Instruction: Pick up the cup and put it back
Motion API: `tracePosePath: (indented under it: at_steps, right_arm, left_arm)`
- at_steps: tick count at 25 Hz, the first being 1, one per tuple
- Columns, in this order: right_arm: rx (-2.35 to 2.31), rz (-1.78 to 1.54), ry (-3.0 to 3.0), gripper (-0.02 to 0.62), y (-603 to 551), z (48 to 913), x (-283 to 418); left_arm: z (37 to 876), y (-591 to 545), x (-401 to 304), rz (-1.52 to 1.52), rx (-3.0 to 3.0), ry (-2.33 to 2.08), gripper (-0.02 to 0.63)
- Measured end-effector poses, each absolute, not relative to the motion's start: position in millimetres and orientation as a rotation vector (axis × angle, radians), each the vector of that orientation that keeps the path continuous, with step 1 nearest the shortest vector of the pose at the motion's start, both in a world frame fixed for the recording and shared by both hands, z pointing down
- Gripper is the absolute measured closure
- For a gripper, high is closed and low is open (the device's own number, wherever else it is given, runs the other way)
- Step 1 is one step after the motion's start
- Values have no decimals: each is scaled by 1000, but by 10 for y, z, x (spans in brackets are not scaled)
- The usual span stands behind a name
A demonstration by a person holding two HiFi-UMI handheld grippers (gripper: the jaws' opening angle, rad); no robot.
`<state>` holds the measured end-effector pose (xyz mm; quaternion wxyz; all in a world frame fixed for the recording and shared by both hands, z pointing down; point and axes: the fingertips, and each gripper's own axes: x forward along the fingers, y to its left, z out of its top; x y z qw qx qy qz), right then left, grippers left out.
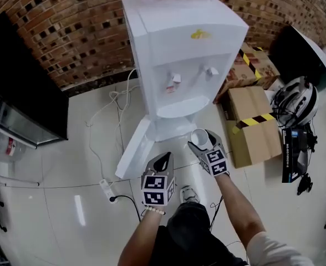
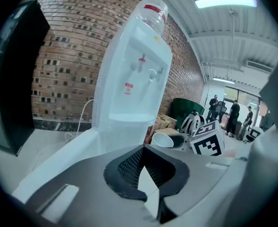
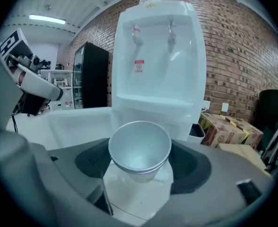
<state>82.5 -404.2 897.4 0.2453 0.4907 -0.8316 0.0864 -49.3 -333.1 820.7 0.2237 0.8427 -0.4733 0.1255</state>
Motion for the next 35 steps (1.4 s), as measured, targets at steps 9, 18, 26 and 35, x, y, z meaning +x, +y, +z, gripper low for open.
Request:
tracePosePath:
  at_steps: [9,18,26,35]
  right_arm:
    - [1393,334,-2288,219,-4974,10236,683]
    - [1376,372,-2298,218,-5666,10956,335]
    - [1382,403,-2273,216,-5995,11270,251]
    - [1361,381,-2258,210,-6116,11362,182]
  left_arm:
    - [9165,-3972,-406,414,2435,-1255,600]
    - [9613,-4327,-500,414,2377,-1308,600]
    - [9731,-4430,-620,369,2327,-1344,600]
    - [9781,-4384,-633,347,2318,-1342,600]
